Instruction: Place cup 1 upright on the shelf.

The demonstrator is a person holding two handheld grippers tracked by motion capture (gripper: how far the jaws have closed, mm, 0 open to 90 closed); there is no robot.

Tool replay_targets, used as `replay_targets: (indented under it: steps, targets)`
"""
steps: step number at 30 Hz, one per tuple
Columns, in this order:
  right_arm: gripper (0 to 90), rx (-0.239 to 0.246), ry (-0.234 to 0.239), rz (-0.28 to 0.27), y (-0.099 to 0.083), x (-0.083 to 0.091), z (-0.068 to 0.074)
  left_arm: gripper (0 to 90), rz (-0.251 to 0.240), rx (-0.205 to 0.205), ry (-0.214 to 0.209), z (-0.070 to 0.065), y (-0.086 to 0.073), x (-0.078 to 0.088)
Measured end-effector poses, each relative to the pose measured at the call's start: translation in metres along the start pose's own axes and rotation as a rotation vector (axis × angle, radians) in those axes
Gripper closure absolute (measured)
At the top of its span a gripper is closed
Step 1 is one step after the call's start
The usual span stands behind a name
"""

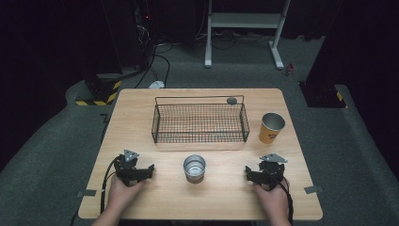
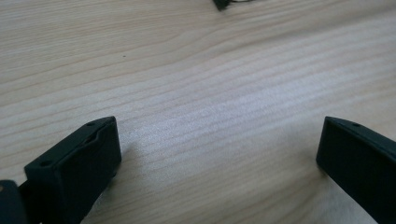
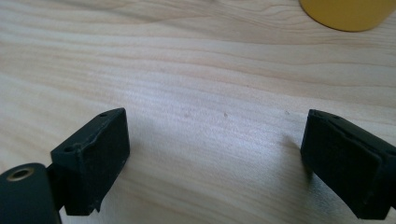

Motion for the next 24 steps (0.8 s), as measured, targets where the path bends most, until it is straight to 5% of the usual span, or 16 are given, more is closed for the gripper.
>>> replay_targets:
  steps: [12, 24]
  targets:
    - [8.1, 0.045, 0.041, 0.003, -0.0039, 0.0034, 0.0046, 1.3, -0.006, -0.034, -0.037, -0.0027, -0.0046, 0.0049]
    - [8.2, 0.031, 0.027, 0.001, -0.0035, 0.0028, 0.0049, 0.4, -0.006, -0.061, -0.046, -0.0024, -0.0038, 0.0041]
Point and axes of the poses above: each handheld gripper's, and its own axes: x roughly backward along the jaws, y roughly out of its top, z roughly to its left, the point moved 8 cm from there along -x, roughly forward along the jaws, and after that the axes turned 2 degrees about y, right-handed, at the moved point
